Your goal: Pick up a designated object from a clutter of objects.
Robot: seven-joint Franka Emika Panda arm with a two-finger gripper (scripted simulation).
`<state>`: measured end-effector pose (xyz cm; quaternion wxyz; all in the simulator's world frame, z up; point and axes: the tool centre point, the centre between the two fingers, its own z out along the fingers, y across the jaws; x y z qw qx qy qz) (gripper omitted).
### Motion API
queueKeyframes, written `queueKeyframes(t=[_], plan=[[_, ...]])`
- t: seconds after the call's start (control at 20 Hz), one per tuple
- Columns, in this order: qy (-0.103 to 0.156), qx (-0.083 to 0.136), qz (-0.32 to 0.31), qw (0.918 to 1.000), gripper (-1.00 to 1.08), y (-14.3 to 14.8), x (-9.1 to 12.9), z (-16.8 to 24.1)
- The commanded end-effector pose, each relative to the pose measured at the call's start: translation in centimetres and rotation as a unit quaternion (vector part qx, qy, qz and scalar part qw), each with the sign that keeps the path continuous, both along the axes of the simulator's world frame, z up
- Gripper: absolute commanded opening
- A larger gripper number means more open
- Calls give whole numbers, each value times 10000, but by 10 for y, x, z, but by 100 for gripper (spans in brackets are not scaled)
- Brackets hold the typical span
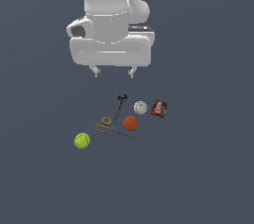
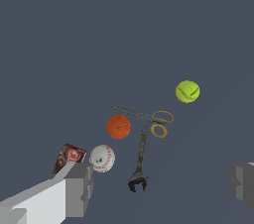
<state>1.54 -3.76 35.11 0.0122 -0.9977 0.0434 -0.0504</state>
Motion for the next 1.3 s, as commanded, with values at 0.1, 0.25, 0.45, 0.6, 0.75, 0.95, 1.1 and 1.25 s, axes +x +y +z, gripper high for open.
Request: queueKeyframes(t=[0.1, 0.25, 0.45, 0.6, 0.75, 0.95, 1.1, 1.25], plan=[[37, -33, 137, 9999, 100, 3, 4, -17], [77, -69, 301, 9995, 100, 7, 8, -38], [148, -125, 604, 9980, 100, 13, 12, -74], [216, -167, 900, 9956, 100, 21, 14, -110], [291, -199, 1238, 9917, 100, 29, 13, -150], [371, -217, 1619, 9859, 100, 40, 8, -194], [415, -218, 1839, 9818, 100, 46, 3, -219], [446, -215, 2002, 9785, 100, 51, -1, -237]])
